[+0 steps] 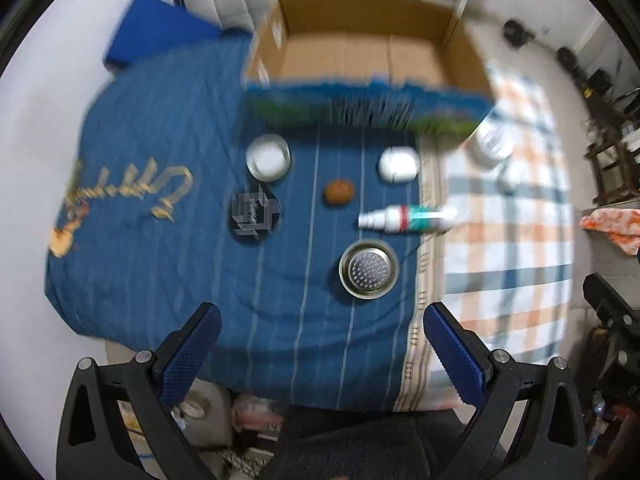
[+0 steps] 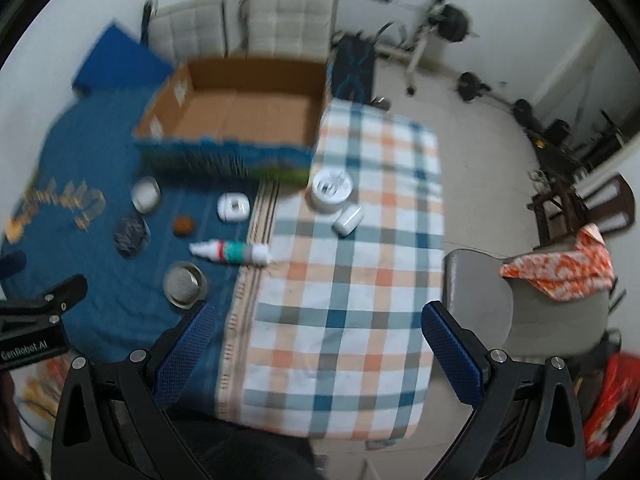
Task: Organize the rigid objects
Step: 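Grasp the metal strainer cup with the left tool while the right tool grasps the white spray bottle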
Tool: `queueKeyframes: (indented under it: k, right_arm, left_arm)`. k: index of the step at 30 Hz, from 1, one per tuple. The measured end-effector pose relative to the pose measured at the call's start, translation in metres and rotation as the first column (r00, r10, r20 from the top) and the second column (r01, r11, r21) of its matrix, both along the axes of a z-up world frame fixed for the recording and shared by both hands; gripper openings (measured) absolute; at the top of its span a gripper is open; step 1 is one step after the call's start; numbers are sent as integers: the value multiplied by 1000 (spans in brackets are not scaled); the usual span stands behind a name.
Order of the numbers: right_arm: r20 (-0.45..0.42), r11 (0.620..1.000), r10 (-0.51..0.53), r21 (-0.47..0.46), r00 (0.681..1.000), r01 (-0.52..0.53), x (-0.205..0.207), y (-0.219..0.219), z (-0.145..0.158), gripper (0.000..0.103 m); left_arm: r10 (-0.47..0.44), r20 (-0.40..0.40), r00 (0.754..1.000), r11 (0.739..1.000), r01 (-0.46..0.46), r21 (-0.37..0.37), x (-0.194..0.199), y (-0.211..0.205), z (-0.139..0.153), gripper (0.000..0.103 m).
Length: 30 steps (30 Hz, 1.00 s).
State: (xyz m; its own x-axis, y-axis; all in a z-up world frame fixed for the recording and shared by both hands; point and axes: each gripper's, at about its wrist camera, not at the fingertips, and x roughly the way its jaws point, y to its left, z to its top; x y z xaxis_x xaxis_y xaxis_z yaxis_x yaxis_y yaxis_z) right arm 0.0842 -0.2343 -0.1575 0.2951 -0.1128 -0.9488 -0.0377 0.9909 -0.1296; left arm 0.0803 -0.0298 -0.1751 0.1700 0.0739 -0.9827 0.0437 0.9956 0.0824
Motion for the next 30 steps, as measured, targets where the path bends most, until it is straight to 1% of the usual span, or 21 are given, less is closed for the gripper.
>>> queueKeyframes:
  k: [2, 4, 5, 6, 7, 8, 9, 10, 11, 12, 14, 15, 16, 17, 19, 23, 24, 26, 28, 30]
  right_arm:
    - [-57, 998, 67, 10, 996, -66, 19, 1, -46, 103]
    - [-109, 991, 136, 16, 985, -135, 37, 5, -90, 103]
    - [-126, 987, 162, 16, 979, -161, 43, 8, -104, 103]
    - [-145, 980, 199, 19, 969, -198, 53, 12, -126, 103]
    - [-155, 974, 226, 21, 962, -225, 60, 16, -140, 103]
    - [-169, 961, 274, 18, 947, -275, 70, 23, -159, 102]
    - [-176, 948, 315, 14, 933, -318, 77, 29, -172, 101]
    - [-177, 927, 370, 2, 912, -375, 83, 37, -183, 100]
    - [-177, 903, 420, -15, 890, -429, 89, 46, -190, 100]
    - [-182, 878, 465, -35, 866, -478, 95, 54, -199, 94]
    - [-206, 847, 512, -41, 834, -530, 105, 62, -210, 91]
    - [-221, 832, 538, -16, 814, -554, 113, 66, -217, 90]
    - [-229, 825, 551, 1, 803, -565, 118, 68, -220, 90]
    - [-246, 812, 571, 33, 783, -582, 123, 71, -225, 90]
    - [-272, 793, 600, 81, 752, -604, 131, 80, -236, 90]
    - [-327, 764, 636, 136, 699, -631, 134, 97, -257, 88]
    - [-339, 758, 643, 152, 687, -634, 134, 101, -262, 84]
    - [-373, 755, 645, 173, 667, -633, 131, 107, -275, 79]
    - [-395, 762, 635, 183, 663, -621, 126, 109, -285, 64]
    - [-391, 781, 609, 143, 690, -609, 122, 111, -290, 53]
  left_arm:
    - [18, -79, 997, 1000, -17, 15, 13, -5, -49, 103]
    - [17, -126, 992, 1000, -17, 5, 21, -13, -82, 103]
    - [20, -155, 988, 1000, -18, 17, 26, -18, -102, 103]
    - [18, -177, 984, 1000, -16, 15, 29, -22, -118, 103]
    - [14, -198, 980, 1000, -12, 12, 33, -27, -137, 101]
    - [14, -212, 977, 1000, -10, 22, 37, -32, -152, 99]
    - [16, -229, 973, 999, -9, 33, 41, -34, -167, 96]
    - [21, -246, 969, 999, -10, 46, 45, -36, -181, 98]
    - [28, -259, 966, 999, -16, 49, 47, -36, -192, 98]
    - [38, -264, 964, 999, -30, 32, 50, -35, -201, 96]
    - [66, -262, 963, 997, -72, -15, 51, -29, -209, 95]
    - [77, -256, 964, 996, -88, -30, 51, -26, -209, 94]
    - [89, -252, 964, 994, -103, -42, 51, -23, -209, 91]
    - [105, -250, 963, 991, -122, -56, 50, -18, -209, 88]
    - [129, -249, 960, 987, -149, -64, 48, -10, -207, 87]
    - [151, -248, 957, 983, -172, -64, 39, 0, -203, 87]
    - [154, -252, 956, 983, -175, -64, 36, 1, -204, 87]
    - [165, -262, 951, 979, -190, -74, 31, 5, -210, 87]
    - [174, -271, 947, 976, -203, -84, 28, 8, -218, 87]
    - [180, -275, 944, 974, -211, -87, 24, 9, -222, 87]
